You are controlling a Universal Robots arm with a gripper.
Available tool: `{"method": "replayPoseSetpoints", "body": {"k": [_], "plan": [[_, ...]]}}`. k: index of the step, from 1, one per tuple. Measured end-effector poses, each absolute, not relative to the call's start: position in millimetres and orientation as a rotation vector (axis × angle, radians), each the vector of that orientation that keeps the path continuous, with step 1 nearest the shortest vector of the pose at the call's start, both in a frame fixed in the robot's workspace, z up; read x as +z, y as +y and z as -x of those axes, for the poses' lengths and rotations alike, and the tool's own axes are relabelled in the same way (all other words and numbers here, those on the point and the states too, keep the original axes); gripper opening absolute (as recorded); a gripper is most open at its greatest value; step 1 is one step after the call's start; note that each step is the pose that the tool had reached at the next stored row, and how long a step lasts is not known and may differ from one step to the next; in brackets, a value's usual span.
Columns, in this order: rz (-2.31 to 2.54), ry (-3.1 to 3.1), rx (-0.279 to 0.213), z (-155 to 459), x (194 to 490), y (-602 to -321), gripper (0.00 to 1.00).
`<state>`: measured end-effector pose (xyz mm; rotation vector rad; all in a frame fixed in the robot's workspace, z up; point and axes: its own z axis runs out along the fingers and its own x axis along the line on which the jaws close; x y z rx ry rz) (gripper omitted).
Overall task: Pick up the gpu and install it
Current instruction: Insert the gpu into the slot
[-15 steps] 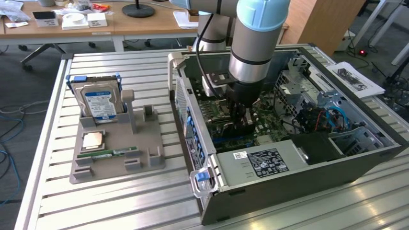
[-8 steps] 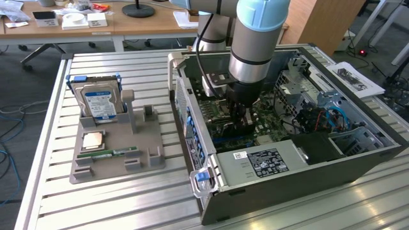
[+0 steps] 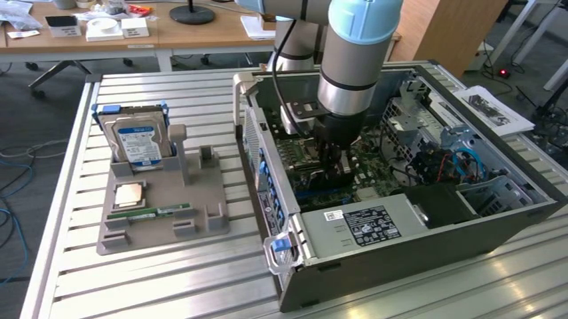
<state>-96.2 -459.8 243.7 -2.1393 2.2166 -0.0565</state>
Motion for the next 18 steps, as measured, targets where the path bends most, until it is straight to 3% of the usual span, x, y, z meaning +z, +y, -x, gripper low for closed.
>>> {"method": "replayPoseSetpoints", "body": {"k": [18], "plan": [[2.139,2.217,-0.057,96.2,243.0,-459.8,0.27]]}}
